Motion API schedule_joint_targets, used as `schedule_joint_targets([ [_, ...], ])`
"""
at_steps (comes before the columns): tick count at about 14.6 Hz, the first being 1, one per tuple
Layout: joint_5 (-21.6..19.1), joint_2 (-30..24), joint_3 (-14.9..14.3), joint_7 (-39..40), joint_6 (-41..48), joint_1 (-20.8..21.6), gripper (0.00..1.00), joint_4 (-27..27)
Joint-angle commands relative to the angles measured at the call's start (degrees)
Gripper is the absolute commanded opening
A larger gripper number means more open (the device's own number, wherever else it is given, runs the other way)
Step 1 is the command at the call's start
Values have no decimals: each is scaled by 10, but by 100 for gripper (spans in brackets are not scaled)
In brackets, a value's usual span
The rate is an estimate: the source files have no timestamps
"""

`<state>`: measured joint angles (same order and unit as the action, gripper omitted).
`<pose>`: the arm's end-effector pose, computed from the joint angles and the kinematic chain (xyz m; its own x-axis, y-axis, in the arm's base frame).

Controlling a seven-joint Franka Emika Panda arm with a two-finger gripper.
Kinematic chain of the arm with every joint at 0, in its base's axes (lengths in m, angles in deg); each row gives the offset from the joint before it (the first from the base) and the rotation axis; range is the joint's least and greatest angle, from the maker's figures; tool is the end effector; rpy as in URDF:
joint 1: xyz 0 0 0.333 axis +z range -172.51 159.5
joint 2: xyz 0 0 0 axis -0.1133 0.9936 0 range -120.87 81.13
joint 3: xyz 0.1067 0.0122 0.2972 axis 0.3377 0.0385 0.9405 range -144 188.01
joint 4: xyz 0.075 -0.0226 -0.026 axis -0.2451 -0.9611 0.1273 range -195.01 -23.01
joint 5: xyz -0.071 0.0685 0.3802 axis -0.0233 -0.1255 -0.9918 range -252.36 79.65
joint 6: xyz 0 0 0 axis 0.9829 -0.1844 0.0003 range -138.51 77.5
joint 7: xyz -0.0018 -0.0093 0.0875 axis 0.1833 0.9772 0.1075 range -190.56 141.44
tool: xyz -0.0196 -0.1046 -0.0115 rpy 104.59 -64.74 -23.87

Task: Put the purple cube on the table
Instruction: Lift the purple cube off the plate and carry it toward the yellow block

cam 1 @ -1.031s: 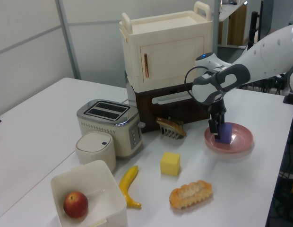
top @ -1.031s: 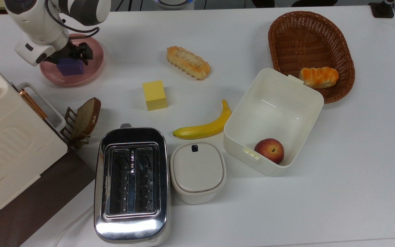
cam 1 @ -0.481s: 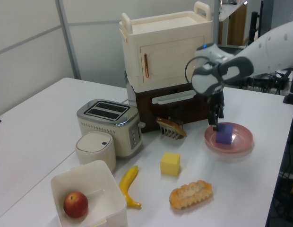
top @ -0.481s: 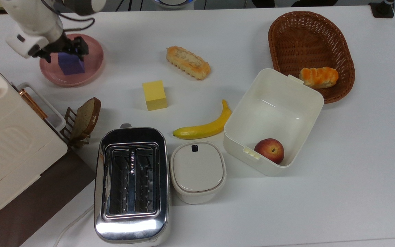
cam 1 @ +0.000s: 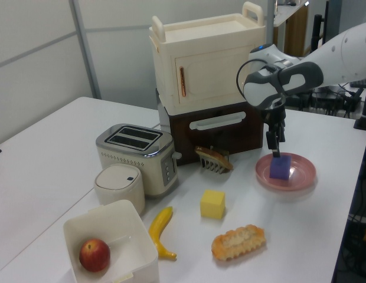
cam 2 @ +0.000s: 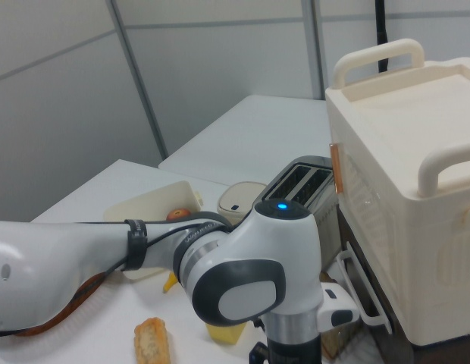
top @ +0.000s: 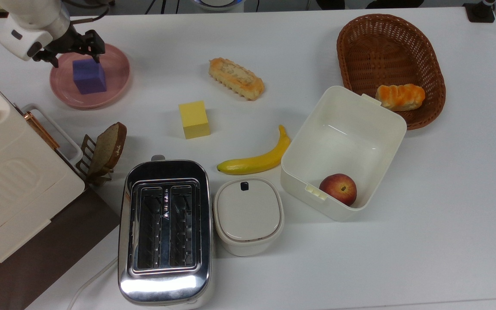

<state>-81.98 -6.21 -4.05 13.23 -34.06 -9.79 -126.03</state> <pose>0.5213 -0.2847 0.3891 0.9585 0.1729 -0.2267 0.1863 -0.9817 0.0386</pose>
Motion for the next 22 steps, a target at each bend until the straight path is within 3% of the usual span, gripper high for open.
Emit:
schedule_joint_targets([
  [1,24,18,-11,9,-16,16,100,-20],
  [6,24,45,-11,-3,-52,30,100,-28],
  [7,24,49,-11,-15,-54,40,67,-28],
  [8,24,41,-11,-15,-46,42,15,-24],
  [9,23,21,-11,-17,-24,48,0,-22],
  [12,11,-21,-10,-30,39,78,0,-11],
  [14,9,-21,-2,-69,62,96,0,2],
  [20,9,18,28,-179,88,195,0,-12],
  [22,6,31,36,-201,86,203,0,-8],
])
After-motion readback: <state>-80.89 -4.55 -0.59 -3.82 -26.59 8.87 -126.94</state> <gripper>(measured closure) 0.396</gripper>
